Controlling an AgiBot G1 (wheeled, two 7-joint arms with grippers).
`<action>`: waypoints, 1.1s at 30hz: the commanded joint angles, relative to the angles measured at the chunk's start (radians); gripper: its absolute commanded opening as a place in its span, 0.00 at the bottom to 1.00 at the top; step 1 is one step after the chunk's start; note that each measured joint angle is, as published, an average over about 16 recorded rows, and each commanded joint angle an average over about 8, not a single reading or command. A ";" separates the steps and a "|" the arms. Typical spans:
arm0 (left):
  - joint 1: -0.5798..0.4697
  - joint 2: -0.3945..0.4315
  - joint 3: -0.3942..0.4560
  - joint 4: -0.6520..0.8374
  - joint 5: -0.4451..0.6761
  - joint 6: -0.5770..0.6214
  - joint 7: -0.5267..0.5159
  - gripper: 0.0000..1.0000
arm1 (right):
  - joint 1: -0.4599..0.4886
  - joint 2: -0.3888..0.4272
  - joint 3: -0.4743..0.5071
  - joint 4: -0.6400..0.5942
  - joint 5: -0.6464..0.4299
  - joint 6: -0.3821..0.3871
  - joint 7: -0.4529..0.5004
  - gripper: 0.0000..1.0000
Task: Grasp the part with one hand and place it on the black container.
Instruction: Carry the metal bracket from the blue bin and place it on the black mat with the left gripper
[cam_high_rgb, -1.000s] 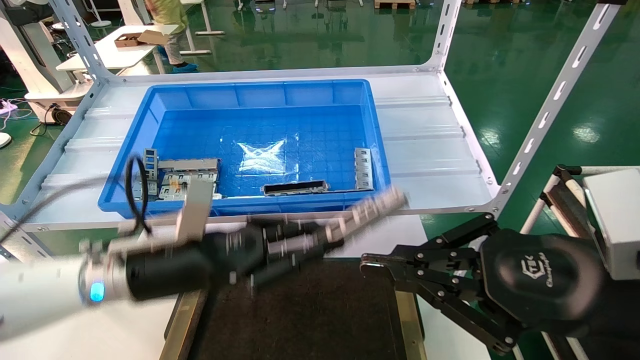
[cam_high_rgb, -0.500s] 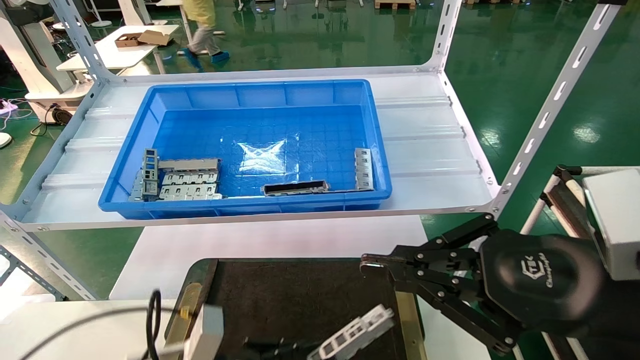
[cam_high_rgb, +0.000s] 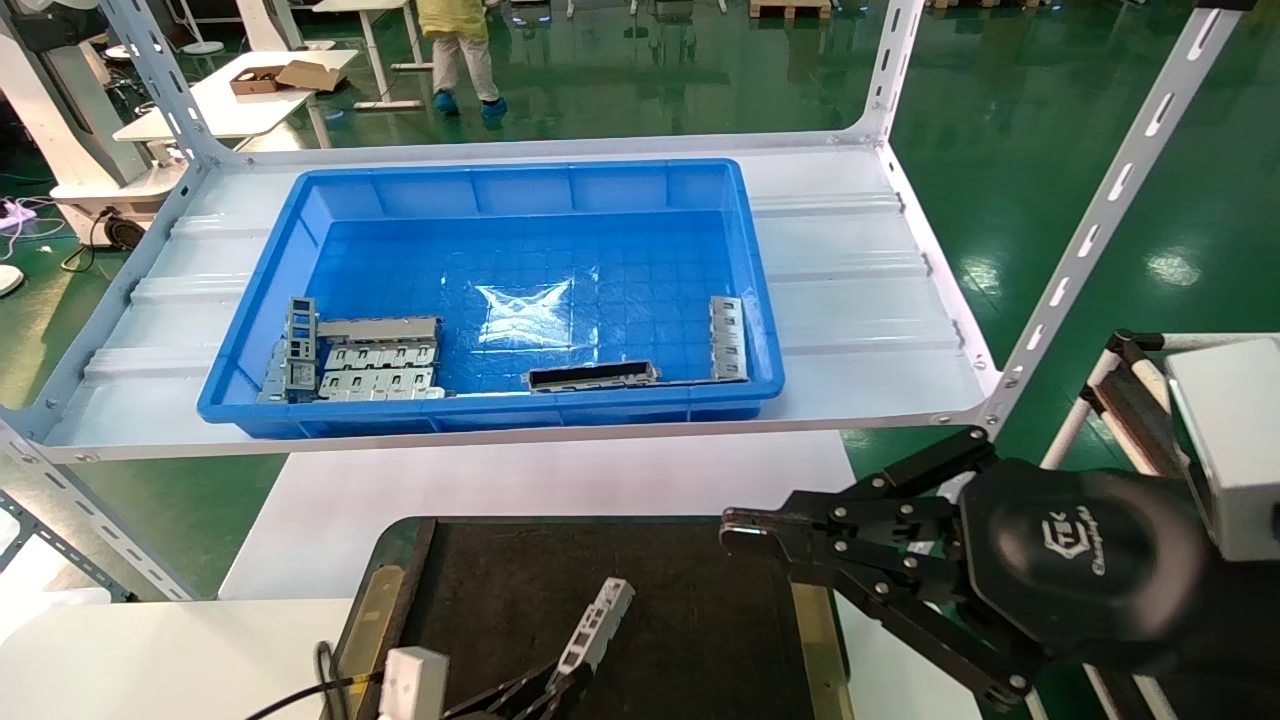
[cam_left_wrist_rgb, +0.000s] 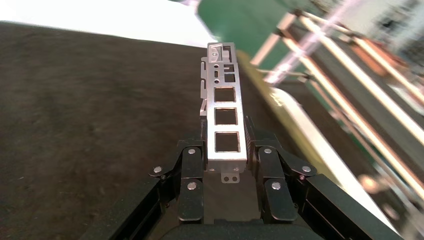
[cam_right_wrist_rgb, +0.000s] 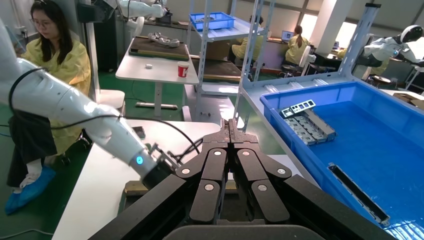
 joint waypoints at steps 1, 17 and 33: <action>0.015 0.032 0.014 -0.031 0.026 -0.113 -0.031 0.00 | 0.000 0.000 0.000 0.000 0.000 0.000 0.000 0.00; -0.105 0.172 0.198 0.057 0.088 -0.444 -0.225 0.00 | 0.000 0.000 -0.001 0.000 0.001 0.000 -0.001 0.00; -0.172 0.208 0.317 0.122 0.063 -0.561 -0.286 0.00 | 0.000 0.001 -0.002 0.000 0.001 0.001 -0.001 0.00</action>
